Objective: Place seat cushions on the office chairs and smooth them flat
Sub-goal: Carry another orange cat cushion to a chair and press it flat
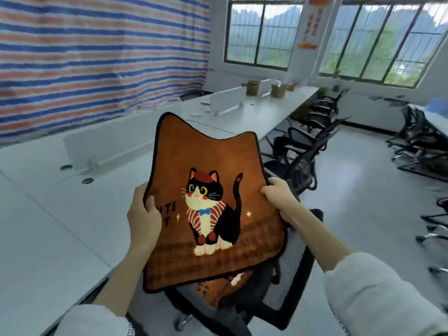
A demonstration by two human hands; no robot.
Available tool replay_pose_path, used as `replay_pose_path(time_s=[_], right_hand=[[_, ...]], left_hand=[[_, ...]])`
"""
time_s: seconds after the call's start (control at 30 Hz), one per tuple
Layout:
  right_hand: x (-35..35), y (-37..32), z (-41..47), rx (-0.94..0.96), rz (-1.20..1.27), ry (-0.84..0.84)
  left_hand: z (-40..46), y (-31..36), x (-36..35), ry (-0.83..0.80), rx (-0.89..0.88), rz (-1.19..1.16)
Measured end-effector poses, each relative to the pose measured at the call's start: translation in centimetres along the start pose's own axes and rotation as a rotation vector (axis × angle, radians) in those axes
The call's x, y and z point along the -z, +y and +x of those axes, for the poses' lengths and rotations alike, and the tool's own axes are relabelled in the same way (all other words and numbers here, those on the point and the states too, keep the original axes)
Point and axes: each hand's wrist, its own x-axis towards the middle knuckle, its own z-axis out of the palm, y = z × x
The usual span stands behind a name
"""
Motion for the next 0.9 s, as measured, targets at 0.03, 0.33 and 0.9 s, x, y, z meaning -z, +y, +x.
replay_pose_path(time_s=[0.03,0.33,0.9], right_hand=[[2.1,0.6,0.3,-0.020,0.004,0.016],[17.6,5.5,8.9,-0.055,0.003,0.169],[31.4,9.3,36.6,-0.123,-0.036,0.032]], left_hand=[[-0.3,0.8,-2.0,-0.019,-0.015,-0.009],[-0.7,5.3,-22.0,-0.110,-0.032,-0.072],[9.1,11.3,-49.8,0.002,0.052,-0.080]])
